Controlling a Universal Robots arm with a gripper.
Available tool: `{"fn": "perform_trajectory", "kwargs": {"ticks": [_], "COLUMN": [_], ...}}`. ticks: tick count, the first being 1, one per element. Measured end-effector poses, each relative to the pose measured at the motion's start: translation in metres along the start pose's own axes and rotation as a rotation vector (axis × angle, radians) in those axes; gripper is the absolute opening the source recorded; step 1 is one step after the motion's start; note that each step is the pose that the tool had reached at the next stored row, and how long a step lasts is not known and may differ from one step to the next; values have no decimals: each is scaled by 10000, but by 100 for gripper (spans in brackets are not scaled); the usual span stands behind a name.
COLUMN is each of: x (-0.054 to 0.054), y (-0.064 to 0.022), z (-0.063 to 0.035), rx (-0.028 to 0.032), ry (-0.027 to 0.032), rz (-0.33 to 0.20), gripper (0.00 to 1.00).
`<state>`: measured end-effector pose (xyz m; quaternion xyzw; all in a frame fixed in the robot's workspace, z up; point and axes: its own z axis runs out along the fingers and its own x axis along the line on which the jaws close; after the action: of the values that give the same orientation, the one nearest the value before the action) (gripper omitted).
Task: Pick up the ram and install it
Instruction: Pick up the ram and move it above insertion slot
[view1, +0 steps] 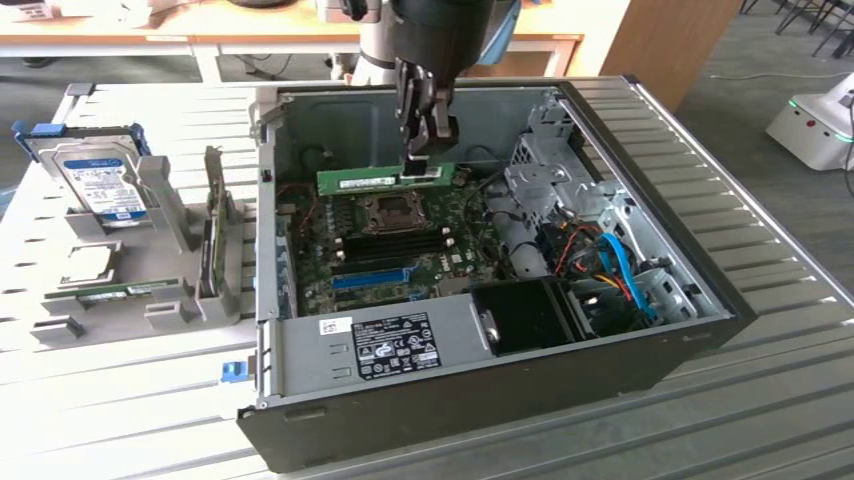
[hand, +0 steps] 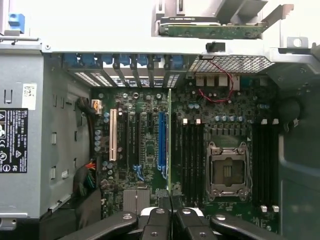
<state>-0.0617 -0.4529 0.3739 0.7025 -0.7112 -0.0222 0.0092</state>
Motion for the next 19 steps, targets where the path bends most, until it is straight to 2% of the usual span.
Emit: {"fn": "perform_trajectory", "kwargs": {"ticks": [19], "x": [-262], "y": [-1], "z": [9], "rx": [0], "ry": [0], "rz": [0], "gripper": [12]}}
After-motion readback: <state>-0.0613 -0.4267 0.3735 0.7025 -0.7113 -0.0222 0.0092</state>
